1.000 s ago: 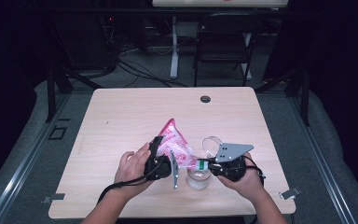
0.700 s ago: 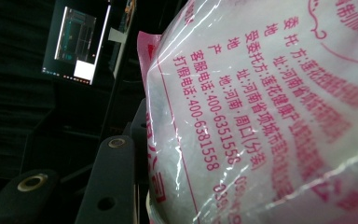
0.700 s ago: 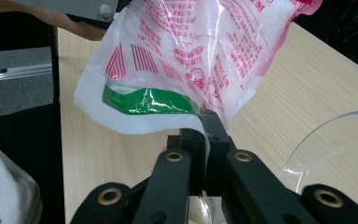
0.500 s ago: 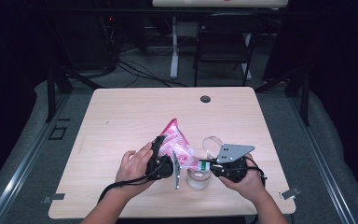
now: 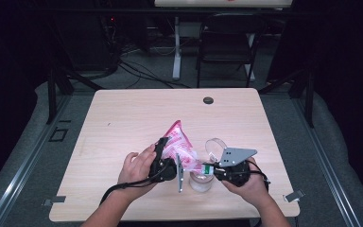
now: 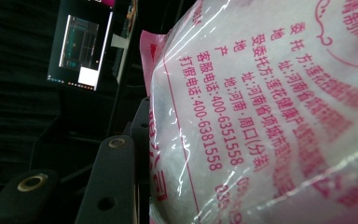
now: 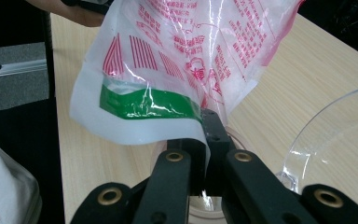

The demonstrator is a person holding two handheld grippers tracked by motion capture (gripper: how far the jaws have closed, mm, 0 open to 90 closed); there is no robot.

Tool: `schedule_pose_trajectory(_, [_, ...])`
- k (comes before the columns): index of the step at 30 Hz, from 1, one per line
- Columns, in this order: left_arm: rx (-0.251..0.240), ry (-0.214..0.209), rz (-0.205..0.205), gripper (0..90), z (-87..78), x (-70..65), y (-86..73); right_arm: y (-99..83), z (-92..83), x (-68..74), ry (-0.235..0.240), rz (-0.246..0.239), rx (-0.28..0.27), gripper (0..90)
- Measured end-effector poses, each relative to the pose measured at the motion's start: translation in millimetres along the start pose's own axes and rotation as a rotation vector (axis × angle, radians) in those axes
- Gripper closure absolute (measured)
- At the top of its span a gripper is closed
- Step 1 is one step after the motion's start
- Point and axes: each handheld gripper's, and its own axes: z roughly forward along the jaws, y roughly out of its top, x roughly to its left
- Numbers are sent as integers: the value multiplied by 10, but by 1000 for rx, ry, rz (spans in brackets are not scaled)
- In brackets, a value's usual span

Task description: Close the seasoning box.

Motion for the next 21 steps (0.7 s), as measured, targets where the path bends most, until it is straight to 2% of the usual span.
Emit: schedule_pose_trajectory(21, [1,5,13,594,6,-8,14,-41,31,-24,3,10,15,899])
